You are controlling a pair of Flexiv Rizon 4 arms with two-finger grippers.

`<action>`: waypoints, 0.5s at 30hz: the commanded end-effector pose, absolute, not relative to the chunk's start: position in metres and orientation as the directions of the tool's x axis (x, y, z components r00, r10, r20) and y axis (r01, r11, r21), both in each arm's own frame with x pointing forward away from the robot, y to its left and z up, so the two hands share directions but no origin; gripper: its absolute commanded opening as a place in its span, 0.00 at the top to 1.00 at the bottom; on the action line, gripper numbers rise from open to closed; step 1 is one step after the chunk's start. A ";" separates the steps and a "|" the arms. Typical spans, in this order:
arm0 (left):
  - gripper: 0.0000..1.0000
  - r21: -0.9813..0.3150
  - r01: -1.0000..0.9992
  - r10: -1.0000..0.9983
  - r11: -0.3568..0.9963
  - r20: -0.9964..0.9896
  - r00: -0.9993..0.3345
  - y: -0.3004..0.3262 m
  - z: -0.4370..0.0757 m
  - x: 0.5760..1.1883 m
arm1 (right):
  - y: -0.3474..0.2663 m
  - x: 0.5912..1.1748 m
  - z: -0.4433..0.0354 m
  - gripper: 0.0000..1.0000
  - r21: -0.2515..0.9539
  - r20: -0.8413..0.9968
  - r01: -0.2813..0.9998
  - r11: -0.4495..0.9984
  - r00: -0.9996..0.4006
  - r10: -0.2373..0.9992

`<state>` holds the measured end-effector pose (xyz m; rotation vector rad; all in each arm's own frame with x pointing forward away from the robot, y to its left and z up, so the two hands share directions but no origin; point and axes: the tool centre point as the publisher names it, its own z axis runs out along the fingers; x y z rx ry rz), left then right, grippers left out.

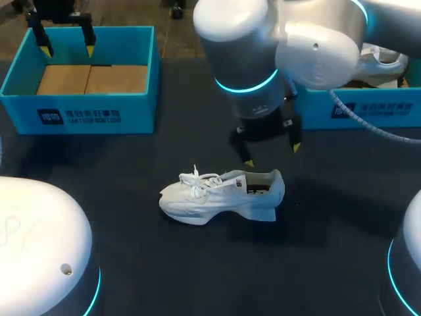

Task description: Take the shoe out of the shoebox, open the shoe tongue, remove and reinsert the insole, then place the shoe into the shoebox

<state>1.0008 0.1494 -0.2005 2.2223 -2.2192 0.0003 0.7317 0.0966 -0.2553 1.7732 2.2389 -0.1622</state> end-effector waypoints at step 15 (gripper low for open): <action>0.00 0.000 -1.000 -1.000 -0.001 0.001 0.001 0.150 -0.201 1.000 | 0.087 0.737 -0.226 0.00 0.147 -0.101 0.392 0.908 -0.908 0.408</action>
